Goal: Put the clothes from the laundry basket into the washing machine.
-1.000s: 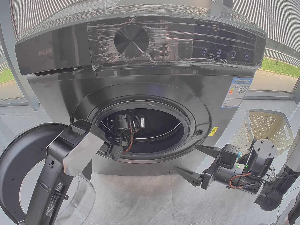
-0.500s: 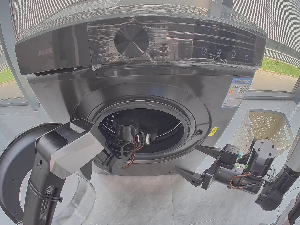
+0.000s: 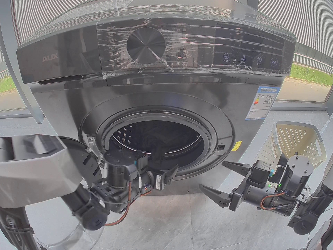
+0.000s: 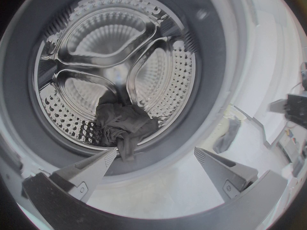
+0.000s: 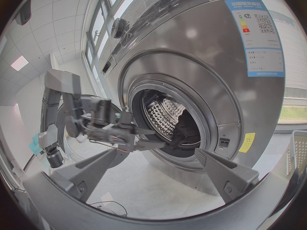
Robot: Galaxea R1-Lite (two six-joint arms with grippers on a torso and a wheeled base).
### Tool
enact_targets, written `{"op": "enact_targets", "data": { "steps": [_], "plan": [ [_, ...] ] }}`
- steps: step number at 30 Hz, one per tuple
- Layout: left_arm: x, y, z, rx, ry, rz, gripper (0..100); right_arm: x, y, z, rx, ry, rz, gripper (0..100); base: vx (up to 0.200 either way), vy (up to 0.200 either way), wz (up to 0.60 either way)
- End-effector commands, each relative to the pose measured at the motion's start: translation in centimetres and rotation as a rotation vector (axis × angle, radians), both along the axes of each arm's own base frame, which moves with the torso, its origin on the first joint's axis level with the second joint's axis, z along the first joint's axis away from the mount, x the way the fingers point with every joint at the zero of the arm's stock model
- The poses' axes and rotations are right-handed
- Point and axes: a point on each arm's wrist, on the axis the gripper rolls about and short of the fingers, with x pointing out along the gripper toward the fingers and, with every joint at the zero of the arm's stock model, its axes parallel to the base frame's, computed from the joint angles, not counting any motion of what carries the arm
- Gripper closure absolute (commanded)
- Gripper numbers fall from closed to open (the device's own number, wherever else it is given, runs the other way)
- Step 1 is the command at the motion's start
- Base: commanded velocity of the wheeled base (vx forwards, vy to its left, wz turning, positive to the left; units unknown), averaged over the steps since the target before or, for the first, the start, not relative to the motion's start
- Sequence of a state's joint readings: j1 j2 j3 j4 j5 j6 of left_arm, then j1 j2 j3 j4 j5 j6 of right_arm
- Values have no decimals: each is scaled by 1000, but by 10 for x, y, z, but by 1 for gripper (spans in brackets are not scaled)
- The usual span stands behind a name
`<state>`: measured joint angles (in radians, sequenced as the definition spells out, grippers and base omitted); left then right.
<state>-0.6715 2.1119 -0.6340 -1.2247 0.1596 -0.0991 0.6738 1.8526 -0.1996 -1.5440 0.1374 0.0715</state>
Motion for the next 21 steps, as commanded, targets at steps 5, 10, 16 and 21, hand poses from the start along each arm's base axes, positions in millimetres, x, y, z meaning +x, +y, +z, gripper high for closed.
{"op": "enact_targets", "data": {
  "steps": [5, 10, 16, 21],
  "plan": [
    [-124, 52, 74, -180, -93, -153, 0, -24, -22, 23, 46, -66, -63, 0, 0, 0, 0],
    [-146, 79, 86, -225, -142, -141, 0, -35, -44, 38, 89, -117, -173, 0, 0, 0, 0],
    [-156, 96, 88, -220, -179, -111, 0, -42, -77, 44, 100, -147, -302, 0, 0, 0, 0],
    [-159, 102, 84, -183, -192, -55, 0, -48, -88, 49, 114, -183, -343, 0, -160, 0, 0]
  ]
}}
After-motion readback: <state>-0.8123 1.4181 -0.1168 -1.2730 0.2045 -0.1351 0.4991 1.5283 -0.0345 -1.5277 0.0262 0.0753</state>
